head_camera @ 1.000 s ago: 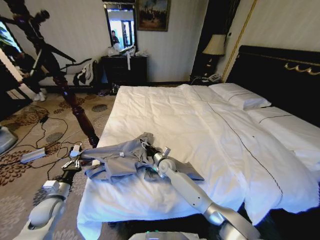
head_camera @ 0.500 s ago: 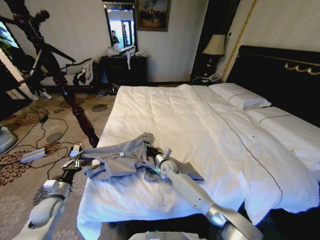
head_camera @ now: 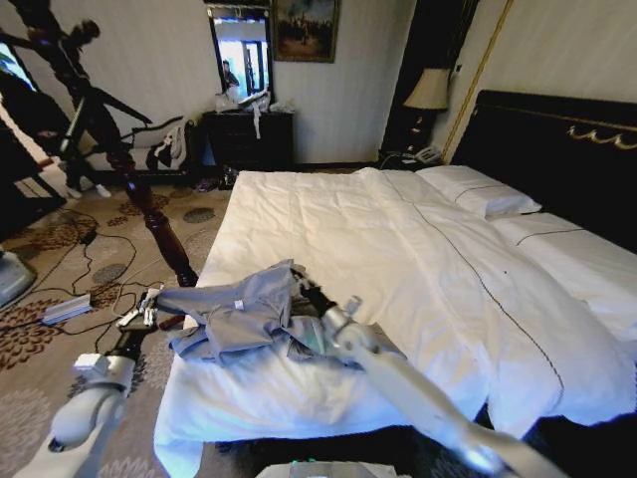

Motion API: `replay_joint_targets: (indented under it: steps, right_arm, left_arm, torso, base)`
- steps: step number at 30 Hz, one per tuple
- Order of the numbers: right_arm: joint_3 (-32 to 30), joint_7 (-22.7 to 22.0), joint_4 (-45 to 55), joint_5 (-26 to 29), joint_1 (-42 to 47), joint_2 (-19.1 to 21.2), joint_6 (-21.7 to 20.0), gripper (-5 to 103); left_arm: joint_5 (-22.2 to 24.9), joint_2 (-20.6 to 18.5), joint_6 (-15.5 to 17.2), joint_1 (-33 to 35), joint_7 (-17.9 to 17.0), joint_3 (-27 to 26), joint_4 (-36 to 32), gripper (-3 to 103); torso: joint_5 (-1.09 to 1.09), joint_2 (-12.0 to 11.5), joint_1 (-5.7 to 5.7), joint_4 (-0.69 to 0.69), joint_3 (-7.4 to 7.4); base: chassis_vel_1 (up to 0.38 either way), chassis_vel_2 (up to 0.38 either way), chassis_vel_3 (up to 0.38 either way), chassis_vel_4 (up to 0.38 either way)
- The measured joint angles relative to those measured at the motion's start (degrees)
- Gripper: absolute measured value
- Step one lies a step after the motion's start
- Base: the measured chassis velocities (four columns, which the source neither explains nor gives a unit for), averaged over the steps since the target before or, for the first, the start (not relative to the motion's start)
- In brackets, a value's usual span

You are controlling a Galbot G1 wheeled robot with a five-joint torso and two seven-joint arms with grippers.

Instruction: Pick up the clothes from the bed and hang them on the clothes hanger.

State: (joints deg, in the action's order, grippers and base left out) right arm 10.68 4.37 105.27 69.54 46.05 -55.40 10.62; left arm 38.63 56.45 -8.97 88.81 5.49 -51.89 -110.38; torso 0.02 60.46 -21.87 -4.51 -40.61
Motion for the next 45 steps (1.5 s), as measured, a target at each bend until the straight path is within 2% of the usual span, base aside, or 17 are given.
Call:
replay_joint_targets:
  steps: [5, 11, 13, 15, 16, 17, 21, 23, 24, 26, 30, 31, 32, 36, 37, 41, 45]
  right_arm:
    - [-5.3, 0.9, 10.6, 4.6, 0.0, 6.4, 0.0, 0]
    - [-6.4, -3.4, 14.0, 4.3, -0.2, 9.7, -1.3, 0]
    - [-6.5, -5.4, 14.6, 5.1, -0.8, 10.2, -1.8, 0]
    - [-7.2, -9.3, 15.6, 7.7, -2.6, 10.5, -3.1, 0]
    - [-7.3, -11.8, 15.9, 8.6, -3.5, 10.7, -4.3, 0]
    - [-7.3, -11.8, 15.9, 8.6, -3.5, 10.7, -4.3, 0]
    - [-8.0, -23.3, 17.4, 11.0, -5.8, 11.7, -9.3, 0]
    - [-8.5, -25.2, 17.8, 11.5, -5.8, 11.8, -9.8, 0]
    - [-9.2, -27.4, 18.4, 12.1, -5.8, 11.8, -10.1, 0]
    - [-9.5, -28.3, 18.5, 12.5, -5.9, 11.7, -10.2, 0]
    - [-10.6, -30.0, 18.3, 14.0, -7.1, 10.3, -9.7, 0]
    - [-10.6, -30.0, 18.3, 14.0, -7.1, 10.3, -9.7, 0]
    - [-10.8, -29.2, 17.9, 13.9, -7.3, 9.9, -9.0, 0]
    - [-11.5, -27.1, 16.2, 13.9, -8.4, 7.8, -6.3, 0]
    - [-11.5, -27.1, 16.2, 13.9, -8.4, 7.8, -6.3, 0]
    - [-11.3, -27.4, 10.5, 13.3, -10.5, 4.9, -4.2, 0]
    - [-10.8, -27.1, 8.8, 11.4, -10.3, 3.9, -3.8, 0]
  left_arm:
    - [4.0, -2.1, 0.7, -1.0, -0.1, -3.7, -2.1, 0]
    - [-1.3, -0.9, 2.3, -0.2, -1.0, 1.8, 0.9, -2]
    - [-1.8, -0.7, 4.8, 0.3, -2.4, 3.4, 0.3, 8]
    - [0.9, -2.0, 9.4, 1.5, -4.0, 3.7, -2.0, 19]
    - [3.3, -2.9, 11.2, 2.1, -4.2, 3.2, -3.0, 19]
    - [3.3, -2.9, 11.2, 2.1, -4.2, 3.2, -3.0, 19]
    - [14.6, -7.3, 15.4, 4.0, -3.6, -1.1, -6.6, 41]
    - [17.1, -8.3, 15.9, 4.4, -3.0, -2.2, -7.4, 41]
    - [20.1, -9.9, 16.1, 5.6, -0.6, -4.5, -8.7, 53]
    - [19.9, -10.6, 15.3, 6.5, 1.7, -5.8, -9.0, 53]
    - [7.9, -12.8, 7.8, 10.0, 11.6, -8.1, -7.4, 74]
    - [7.9, -12.8, 7.8, 10.0, 11.6, -8.1, -7.4, 74]
    - [6.4, -12.8, 6.9, 10.8, 14.2, -8.1, -7.1, 80]
    - [12.2, -12.4, 9.4, 11.7, 20.1, -7.8, -8.0, 95]
    - [12.2, -12.4, 9.4, 11.7, 20.1, -7.8, -8.0, 95]
    - [13.9, -12.5, 13.7, 12.8, 31.1, -7.3, -8.9, 100]
    - [15.4, -12.2, 15.0, 11.4, 35.4, -8.8, -9.6, 100]
  torso:
    - [0.02, 0.0, 0.00, 0.06, 0.00]
    - [-0.04, 0.0, 0.00, 0.08, -0.01]
    - [-0.03, 0.0, 0.00, 0.02, -0.01]
    - [-0.01, 0.0, 0.00, 0.06, 0.00]
    - [-0.02, 0.0, 0.00, 0.07, 0.00]
    - [-0.02, 0.0, 0.00, 0.07, 0.00]
    - [-0.02, 0.0, 0.00, 0.07, -0.01]
    - [-0.01, 0.0, 0.00, 0.05, -0.01]
    - [-0.02, 0.0, 0.00, 0.01, 0.00]
    - [-0.02, 0.0, 0.00, 0.02, -0.01]
    - [-0.05, 0.0, -0.01, 0.06, -0.01]
    - [-0.05, 0.0, -0.01, 0.06, -0.01]
    - [-0.04, 0.0, 0.00, 0.06, -0.01]
    - [-0.03, 0.0, 0.00, 0.04, -0.01]
    - [-0.03, 0.0, 0.00, 0.04, -0.01]
    - [-0.02, 0.0, -0.01, 0.06, -0.01]
    - [-0.04, 0.0, -0.01, 0.05, -0.01]
  base:
    - [0.000, 0.000, 0.000, 0.000]
    - [0.000, 0.000, 0.000, 0.000]
    - [0.000, 0.000, 0.000, 0.000]
    - [0.000, 0.000, 0.000, 0.000]
    - [0.000, 0.000, 0.000, 0.000]
    - [0.000, 0.000, 0.000, 0.000]
    - [0.000, 0.000, 0.000, 0.000]
    - [0.000, 0.000, 0.000, 0.000]
    - [0.000, 0.000, 0.000, 0.000]
    - [0.000, 0.000, 0.000, 0.000]
    - [0.000, 0.000, 0.000, 0.000]
    - [0.000, 0.000, 0.000, 0.000]
    - [0.000, 0.000, 0.000, 0.000]
    - [0.000, 0.000, 0.000, 0.000]
    - [0.000, 0.000, 0.000, 0.000]
    - [0.000, 0.000, 0.000, 0.000]
    - [0.000, 0.000, 0.000, 0.000]
